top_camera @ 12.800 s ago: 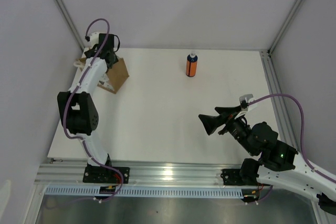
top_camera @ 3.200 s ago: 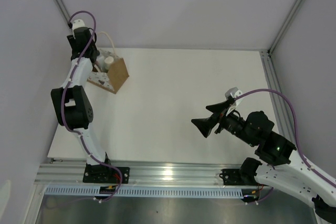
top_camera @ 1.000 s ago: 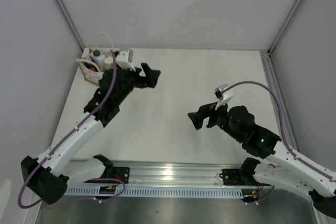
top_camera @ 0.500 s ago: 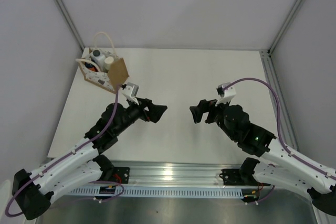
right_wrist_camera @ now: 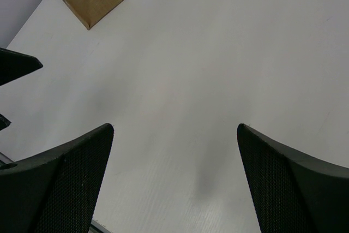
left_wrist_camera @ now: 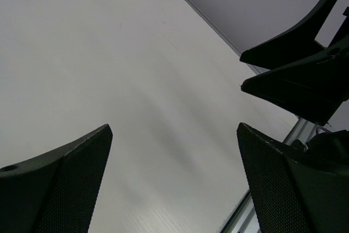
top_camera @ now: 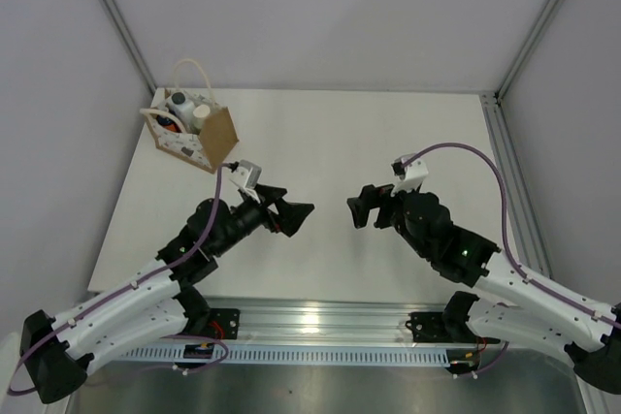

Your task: Place the personal care products into the canvas bag

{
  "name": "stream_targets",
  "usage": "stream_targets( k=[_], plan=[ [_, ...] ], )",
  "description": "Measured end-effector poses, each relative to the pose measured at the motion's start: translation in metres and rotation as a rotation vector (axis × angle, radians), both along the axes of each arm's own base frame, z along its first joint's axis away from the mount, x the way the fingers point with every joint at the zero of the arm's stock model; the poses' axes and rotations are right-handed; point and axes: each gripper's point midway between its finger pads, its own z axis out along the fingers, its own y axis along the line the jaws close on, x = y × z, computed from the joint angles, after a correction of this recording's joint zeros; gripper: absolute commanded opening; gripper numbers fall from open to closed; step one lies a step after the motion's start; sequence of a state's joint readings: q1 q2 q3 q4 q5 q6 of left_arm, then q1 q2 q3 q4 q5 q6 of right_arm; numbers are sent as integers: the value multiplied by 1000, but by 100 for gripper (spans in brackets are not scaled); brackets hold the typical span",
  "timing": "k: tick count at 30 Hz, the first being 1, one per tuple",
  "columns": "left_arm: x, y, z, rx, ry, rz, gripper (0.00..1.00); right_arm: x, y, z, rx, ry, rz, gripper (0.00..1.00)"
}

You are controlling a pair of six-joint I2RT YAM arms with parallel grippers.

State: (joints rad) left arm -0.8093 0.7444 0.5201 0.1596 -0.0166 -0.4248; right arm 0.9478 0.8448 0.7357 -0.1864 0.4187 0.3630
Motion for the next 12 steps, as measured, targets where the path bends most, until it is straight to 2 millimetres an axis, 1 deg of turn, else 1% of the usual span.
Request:
stream_targets(
  k=[6, 9, 12],
  plan=[
    [-6, 3, 14, -38, -47, -4, 99, -5, -10, 13, 50, -41, -10, 99],
    [-7, 4, 17, -47, -57, -4, 99, -7, -14, 20, 81, -64, -13, 99],
    [-8, 6, 18, -50, -68, 3, 99, -7, -15, 23, 92, -73, -18, 100]
  ],
)
